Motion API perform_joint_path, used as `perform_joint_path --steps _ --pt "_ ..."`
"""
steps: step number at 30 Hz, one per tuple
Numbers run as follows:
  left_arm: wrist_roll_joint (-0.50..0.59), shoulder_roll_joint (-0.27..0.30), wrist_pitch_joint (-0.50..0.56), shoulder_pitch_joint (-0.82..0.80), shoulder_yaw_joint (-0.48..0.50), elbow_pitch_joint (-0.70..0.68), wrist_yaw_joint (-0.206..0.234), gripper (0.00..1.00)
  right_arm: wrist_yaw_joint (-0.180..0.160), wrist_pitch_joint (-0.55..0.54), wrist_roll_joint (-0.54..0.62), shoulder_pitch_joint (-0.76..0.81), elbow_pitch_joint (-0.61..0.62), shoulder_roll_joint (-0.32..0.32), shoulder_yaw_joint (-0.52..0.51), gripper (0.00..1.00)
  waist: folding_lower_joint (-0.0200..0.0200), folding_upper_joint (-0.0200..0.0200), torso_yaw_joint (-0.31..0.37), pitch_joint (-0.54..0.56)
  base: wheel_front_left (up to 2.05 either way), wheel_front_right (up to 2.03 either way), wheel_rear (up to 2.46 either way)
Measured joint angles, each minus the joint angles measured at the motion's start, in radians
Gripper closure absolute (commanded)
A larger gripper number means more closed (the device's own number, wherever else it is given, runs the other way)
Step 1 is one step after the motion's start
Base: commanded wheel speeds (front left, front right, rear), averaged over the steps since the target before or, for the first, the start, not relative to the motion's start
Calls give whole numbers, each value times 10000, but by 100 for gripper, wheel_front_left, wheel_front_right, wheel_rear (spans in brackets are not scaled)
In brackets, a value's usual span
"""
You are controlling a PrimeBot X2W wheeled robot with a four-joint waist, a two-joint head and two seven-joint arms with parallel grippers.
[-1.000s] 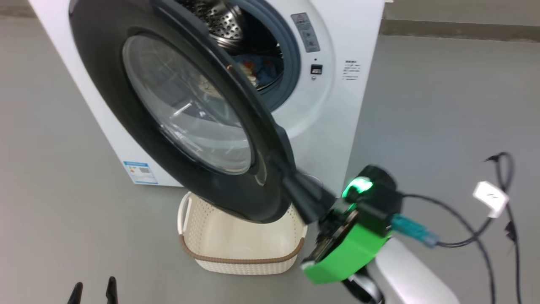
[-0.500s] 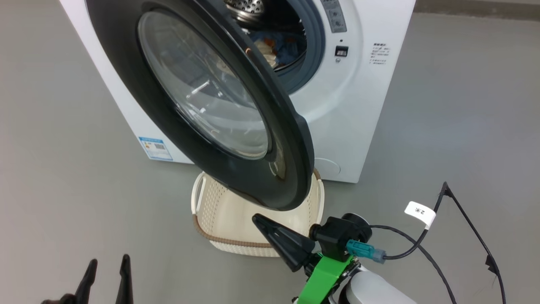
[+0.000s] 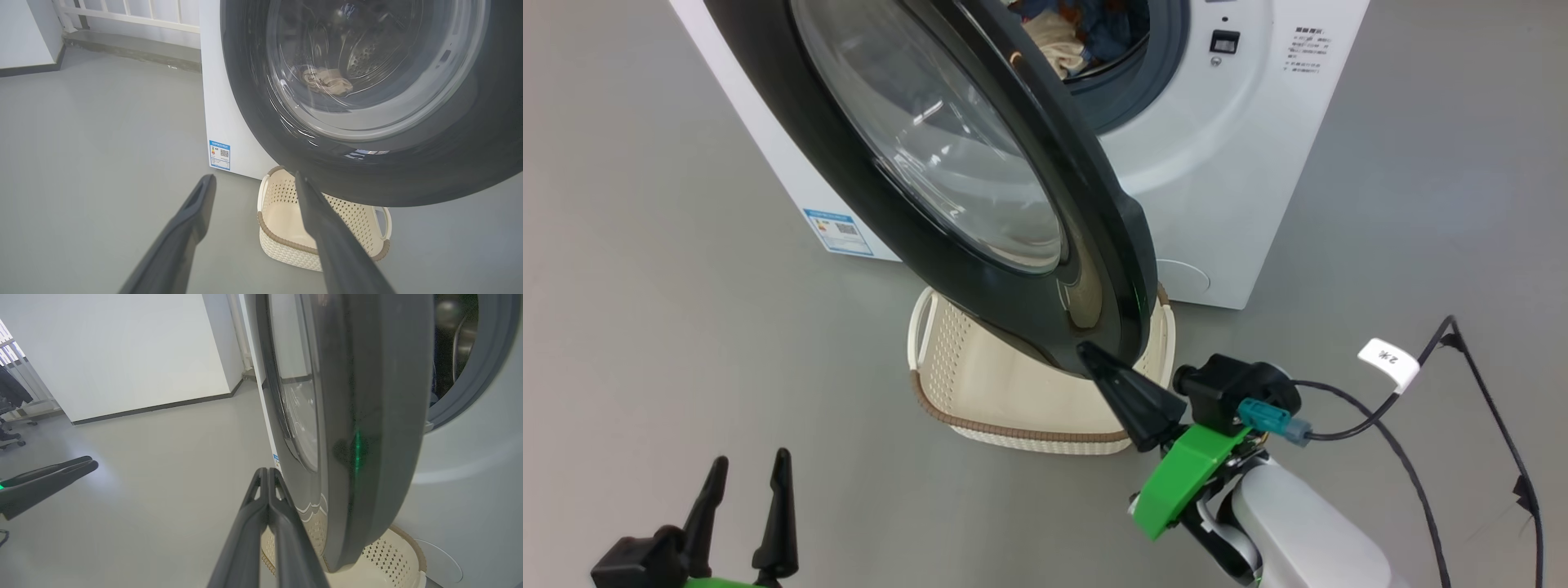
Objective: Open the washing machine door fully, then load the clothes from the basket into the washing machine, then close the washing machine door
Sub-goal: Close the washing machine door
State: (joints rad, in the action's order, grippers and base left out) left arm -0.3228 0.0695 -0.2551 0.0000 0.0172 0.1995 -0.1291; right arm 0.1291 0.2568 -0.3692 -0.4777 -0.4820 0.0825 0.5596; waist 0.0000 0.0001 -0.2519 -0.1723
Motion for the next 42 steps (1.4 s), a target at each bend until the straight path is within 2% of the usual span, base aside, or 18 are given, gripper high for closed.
perform_joint_path --steps 14,22,31,42 --pt "-88 -6 0 -352 -182 -25 0 0 4 0 612 -414 33 -153 -1455 100 0 0 -52 -431 0 0 0" --pt "-153 -65 0 -722 -537 -65 0 0 4 0 828 -1177 33 -96 -2211 100 0 0 -159 -871 0 0 0" --pt "-215 -199 0 -1249 -972 -109 0 0 6 2 1149 -2313 -186 405 -3081 100 0 0 -516 -1417 0 0 0" --pt "-353 -334 -2 -1847 -1427 -165 0 0 6 2 1327 -3779 -886 986 -3580 100 0 0 -1078 -2054 0 0 0"
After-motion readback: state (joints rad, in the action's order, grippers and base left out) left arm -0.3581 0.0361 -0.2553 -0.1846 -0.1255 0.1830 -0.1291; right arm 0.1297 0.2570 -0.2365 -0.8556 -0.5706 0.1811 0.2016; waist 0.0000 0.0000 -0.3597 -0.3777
